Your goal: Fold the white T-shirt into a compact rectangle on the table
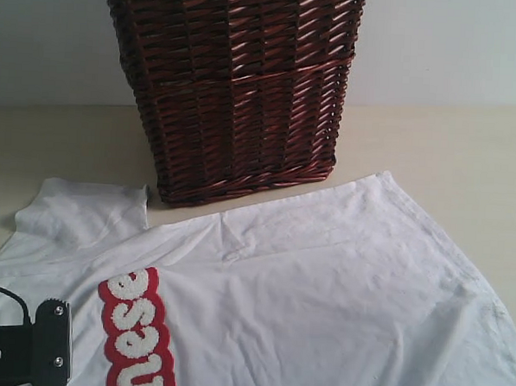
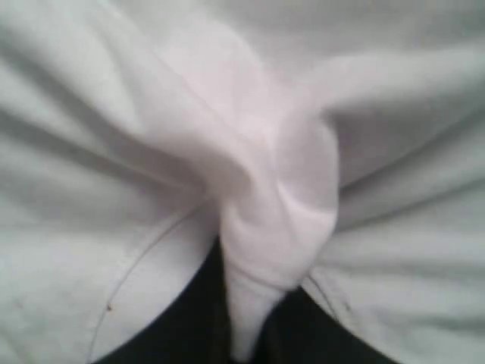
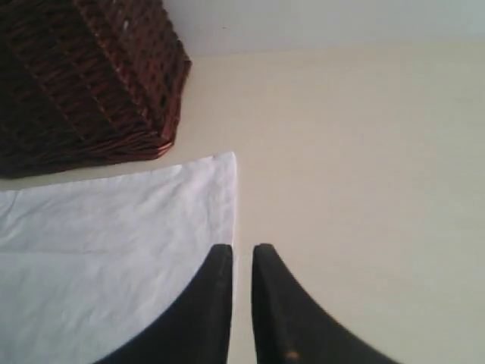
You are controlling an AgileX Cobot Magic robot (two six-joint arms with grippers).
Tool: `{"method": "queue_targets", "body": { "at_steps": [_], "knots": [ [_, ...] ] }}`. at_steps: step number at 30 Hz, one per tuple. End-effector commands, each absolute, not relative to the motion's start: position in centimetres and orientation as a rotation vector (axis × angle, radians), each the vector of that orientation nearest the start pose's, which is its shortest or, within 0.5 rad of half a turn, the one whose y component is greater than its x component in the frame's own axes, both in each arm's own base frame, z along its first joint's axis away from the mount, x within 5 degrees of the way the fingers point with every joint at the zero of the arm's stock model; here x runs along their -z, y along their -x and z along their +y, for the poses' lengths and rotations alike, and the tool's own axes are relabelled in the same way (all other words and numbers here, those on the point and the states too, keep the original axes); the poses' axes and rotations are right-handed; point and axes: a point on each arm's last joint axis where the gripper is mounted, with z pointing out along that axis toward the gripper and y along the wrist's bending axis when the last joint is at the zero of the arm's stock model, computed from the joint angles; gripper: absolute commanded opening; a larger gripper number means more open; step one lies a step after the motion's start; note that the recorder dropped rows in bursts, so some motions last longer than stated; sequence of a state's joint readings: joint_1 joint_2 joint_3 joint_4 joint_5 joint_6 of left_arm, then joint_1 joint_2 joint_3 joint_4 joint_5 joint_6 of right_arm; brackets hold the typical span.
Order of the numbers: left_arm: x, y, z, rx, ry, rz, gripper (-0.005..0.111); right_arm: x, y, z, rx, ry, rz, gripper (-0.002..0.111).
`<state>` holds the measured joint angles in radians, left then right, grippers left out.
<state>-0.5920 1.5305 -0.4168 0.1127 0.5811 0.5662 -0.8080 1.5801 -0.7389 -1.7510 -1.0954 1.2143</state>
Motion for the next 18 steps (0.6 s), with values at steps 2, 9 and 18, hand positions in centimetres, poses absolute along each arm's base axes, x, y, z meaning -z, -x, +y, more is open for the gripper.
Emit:
{"method": "queue_targets", "body": {
  "at_steps": [2, 9, 18],
  "knots": [
    [-10.3, -14.7, -9.0, -0.126, -1.916, 2.517, 0.000, -22.0, -26.3, -11.9, -0.371, 0.695, 1.857, 0.023],
    [-10.3, -14.7, -9.0, -0.126, -1.916, 2.517, 0.000, -22.1, -29.8, -11.4, 0.257, 0.493, 2.160, 0.022],
    [-10.3, -14.7, -9.0, -0.126, -1.916, 2.517, 0.000, -19.2, -28.6, -1.6, 0.624, 1.723, 1.692, 0.016]
  ]
}}
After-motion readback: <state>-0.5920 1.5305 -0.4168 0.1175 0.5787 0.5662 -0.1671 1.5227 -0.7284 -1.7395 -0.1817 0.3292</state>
